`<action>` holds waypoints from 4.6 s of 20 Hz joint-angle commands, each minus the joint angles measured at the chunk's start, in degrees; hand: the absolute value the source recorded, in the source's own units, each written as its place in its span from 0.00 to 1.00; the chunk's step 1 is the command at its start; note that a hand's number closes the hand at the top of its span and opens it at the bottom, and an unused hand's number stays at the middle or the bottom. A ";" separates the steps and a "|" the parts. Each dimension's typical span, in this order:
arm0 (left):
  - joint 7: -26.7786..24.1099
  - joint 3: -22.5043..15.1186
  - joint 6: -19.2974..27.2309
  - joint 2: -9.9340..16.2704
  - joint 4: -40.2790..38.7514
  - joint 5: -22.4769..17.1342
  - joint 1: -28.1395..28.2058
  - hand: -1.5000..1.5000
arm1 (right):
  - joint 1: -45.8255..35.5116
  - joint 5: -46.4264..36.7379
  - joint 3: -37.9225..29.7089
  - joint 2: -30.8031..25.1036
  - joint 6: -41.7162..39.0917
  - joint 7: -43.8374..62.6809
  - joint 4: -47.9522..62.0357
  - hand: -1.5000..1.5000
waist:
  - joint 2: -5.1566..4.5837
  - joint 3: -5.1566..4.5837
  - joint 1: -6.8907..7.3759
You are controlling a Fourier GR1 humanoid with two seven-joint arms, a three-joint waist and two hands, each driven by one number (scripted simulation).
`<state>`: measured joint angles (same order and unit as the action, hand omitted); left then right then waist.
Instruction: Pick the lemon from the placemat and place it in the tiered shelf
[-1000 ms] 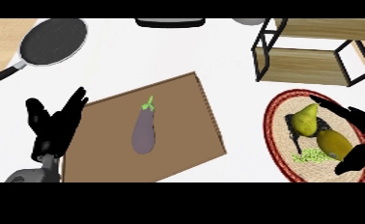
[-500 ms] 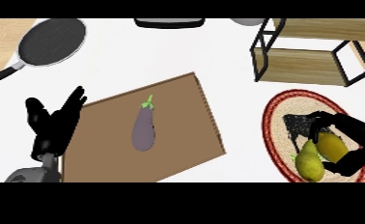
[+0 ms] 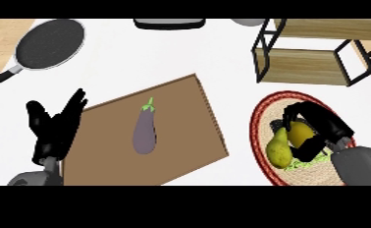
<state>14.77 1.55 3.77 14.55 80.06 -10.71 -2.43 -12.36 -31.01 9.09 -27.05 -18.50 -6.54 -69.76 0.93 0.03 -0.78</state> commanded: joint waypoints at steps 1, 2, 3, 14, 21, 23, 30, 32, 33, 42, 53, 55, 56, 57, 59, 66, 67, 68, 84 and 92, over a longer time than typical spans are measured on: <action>2.18 0.01 0.40 -0.53 -2.90 0.14 -0.40 0.50 | 1.56 -0.45 0.76 4.68 1.64 13.74 -14.95 1.00 | -0.35 -0.22 -1.06; 2.23 -0.45 0.81 -1.73 -2.60 -0.03 -1.17 0.50 | -0.58 1.30 -0.23 6.66 0.67 17.00 -16.95 1.00 | -0.41 -0.20 -0.81; -1.21 -0.19 -1.21 -1.24 -3.92 -0.18 2.03 0.50 | 1.54 1.31 -0.90 7.43 3.20 17.42 -20.02 1.00 | -0.36 -0.22 -0.96; -0.28 0.89 -2.18 -0.09 -1.00 -0.58 4.06 0.50 | -3.38 6.93 -12.67 3.42 -2.20 43.72 -55.73 1.00 | -0.21 -0.19 -0.87; -0.21 -1.52 -1.38 -2.81 -1.75 1.33 3.59 0.50 | -21.04 17.04 -22.78 -3.34 -9.57 60.17 -54.62 1.00 | -0.62 -0.16 0.63; -0.14 1.27 -1.87 -1.37 -5.26 0.19 -0.37 0.50 | -25.70 19.12 -25.38 -5.68 -10.14 60.40 -48.09 1.00 | -0.91 -0.14 0.73; -0.75 0.85 -2.34 -2.75 -6.87 0.61 -2.06 0.50 | -37.60 20.90 -30.01 -13.22 -8.97 58.08 -32.86 1.00 | -1.12 -0.14 1.17; -0.07 2.22 -3.98 -0.40 -6.17 0.11 -2.13 0.50 | -37.48 18.63 -29.76 -13.77 -7.79 52.73 -27.27 1.00 | -1.16 -0.09 1.47; 1.09 -0.56 -1.01 -3.12 -3.94 2.34 -1.32 0.50 | -42.27 19.60 -29.53 -16.02 -9.22 55.17 -23.61 1.00 | -1.13 -0.11 1.82; 0.23 0.24 -2.92 -2.95 -4.42 2.04 -0.17 0.50 | -45.74 16.79 -25.66 -18.41 -10.88 44.24 -9.91 1.00 | -1.15 -0.09 1.67; 2.39 0.10 -3.02 -3.00 -1.56 2.66 0.58 0.50 | -47.45 5.02 -21.10 -18.36 -1.84 22.40 12.07 1.00 | -1.38 -0.03 2.46; 2.07 -0.39 -1.30 -4.46 -2.85 3.90 -1.29 0.50 | -47.80 4.33 -21.34 -17.44 0.26 20.69 14.62 1.00 | -1.34 -0.03 2.06; 0.71 -0.17 -2.30 -4.79 -2.10 2.94 0.21 0.50 | -50.61 3.77 -21.12 -17.74 0.36 20.33 17.21 1.00 | -1.38 -0.05 2.48; 1.20 1.54 -4.37 -2.67 -4.13 1.72 -0.97 0.50 | -49.39 3.12 -20.16 -17.30 0.38 19.73 16.14 1.00 | -1.31 -0.06 2.01; 3.97 1.16 -3.12 -2.89 -1.21 2.05 -0.27 0.50 | -49.84 1.68 -19.96 -17.55 2.10 16.54 19.52 1.00 | -1.30 -0.02 2.25; 2.10 1.58 -4.23 -2.96 -4.08 2.54 -2.59 0.50 | -56.44 0.67 -21.20 -18.25 3.58 9.26 30.38 1.00 | -1.46 -0.04 2.36; 3.58 3.60 -4.30 -1.53 -3.32 1.32 -2.77 0.50 | -54.73 0.33 -21.54 -17.99 5.46 7.12 30.99 1.00 | -1.39 -0.03 2.22; 1.46 2.21 -4.22 -3.07 -2.75 2.18 -0.71 0.50 | -56.10 -0.09 -20.41 -17.06 4.32 8.33 30.28 1.00 | -1.27 -0.05 2.15; 5.62 2.62 -3.79 -2.72 0.39 2.53 -0.59 0.50 | -59.39 7.27 -31.50 -16.33 9.32 10.80 39.12 0.00 | -1.17 0.01 1.94; 3.56 2.27 -4.55 -4.15 -0.93 2.39 -0.72 0.50 | -63.27 14.88 -39.84 -17.61 11.12 13.42 43.23 0.00 | -1.38 0.02 2.14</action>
<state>15.75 4.79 -0.54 11.70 79.91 -7.73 -4.05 -75.62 -19.31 -27.07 -44.27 -8.69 7.47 -28.80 -0.03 0.39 1.24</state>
